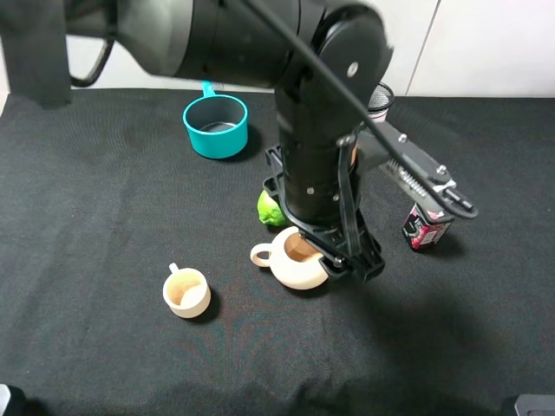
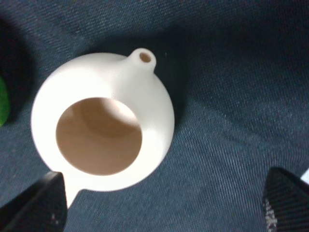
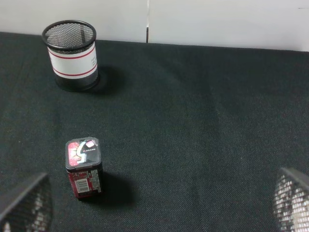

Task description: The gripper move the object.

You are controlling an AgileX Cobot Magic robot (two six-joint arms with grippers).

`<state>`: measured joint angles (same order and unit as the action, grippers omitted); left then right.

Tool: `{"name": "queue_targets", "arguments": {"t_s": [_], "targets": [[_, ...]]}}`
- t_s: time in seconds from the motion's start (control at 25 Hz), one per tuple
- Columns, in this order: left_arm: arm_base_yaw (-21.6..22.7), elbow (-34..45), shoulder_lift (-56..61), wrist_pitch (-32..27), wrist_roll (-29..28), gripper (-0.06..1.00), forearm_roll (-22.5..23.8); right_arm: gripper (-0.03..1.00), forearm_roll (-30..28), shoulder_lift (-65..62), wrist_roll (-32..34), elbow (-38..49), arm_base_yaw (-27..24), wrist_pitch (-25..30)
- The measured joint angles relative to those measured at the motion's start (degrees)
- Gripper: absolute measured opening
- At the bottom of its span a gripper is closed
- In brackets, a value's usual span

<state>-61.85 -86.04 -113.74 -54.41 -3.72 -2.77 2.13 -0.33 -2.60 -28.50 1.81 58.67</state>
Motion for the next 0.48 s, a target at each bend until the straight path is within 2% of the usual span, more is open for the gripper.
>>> {"name": "queue_targets", "arguments": {"t_s": [0.24, 0.48], "targets": [[0.0, -3.84, 0.8, -6.46, -0.16, 0.86, 1.52, 0.69, 0.0, 0.0, 0.0, 0.0, 0.0, 0.0], [0.0, -4.33, 4.25, -9.34, -2.15, 0.88, 3.85, 0.69, 0.0, 0.0, 0.0, 0.0, 0.0, 0.0]]}}
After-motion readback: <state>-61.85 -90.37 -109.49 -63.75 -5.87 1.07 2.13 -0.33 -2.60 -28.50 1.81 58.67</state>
